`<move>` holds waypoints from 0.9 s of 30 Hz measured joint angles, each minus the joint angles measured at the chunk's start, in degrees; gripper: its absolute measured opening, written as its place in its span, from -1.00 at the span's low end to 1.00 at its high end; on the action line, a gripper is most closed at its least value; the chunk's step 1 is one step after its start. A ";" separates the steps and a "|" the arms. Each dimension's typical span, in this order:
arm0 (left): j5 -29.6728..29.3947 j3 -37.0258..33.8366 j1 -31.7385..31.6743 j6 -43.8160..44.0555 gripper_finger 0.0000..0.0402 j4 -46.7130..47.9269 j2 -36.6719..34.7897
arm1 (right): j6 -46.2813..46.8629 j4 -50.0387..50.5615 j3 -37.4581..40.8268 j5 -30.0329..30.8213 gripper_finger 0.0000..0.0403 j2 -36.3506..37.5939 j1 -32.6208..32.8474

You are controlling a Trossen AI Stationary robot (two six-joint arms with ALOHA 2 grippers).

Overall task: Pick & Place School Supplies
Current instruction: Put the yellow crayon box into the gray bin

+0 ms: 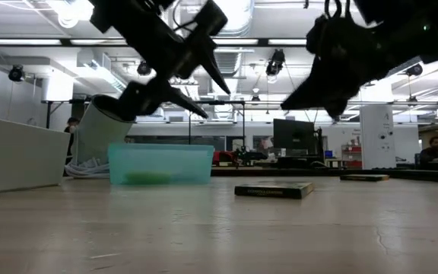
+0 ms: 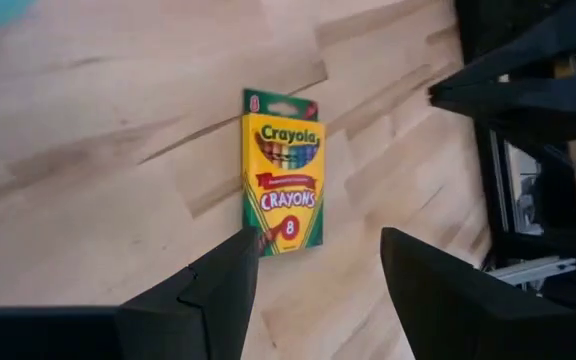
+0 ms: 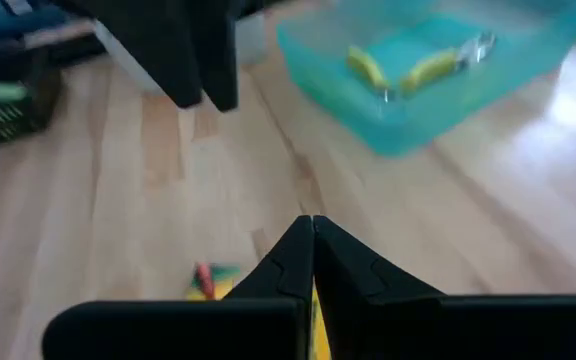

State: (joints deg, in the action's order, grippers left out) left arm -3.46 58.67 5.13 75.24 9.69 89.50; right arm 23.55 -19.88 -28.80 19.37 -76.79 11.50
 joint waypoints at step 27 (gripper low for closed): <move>2.70 0.13 0.00 -2.27 0.07 -13.22 14.81 | 9.51 -0.48 0.26 -2.96 -0.96 -9.62 5.97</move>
State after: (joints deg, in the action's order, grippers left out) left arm -0.75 58.81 5.13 72.97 -3.53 104.31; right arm 33.06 -20.36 -28.54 16.40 -86.41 17.47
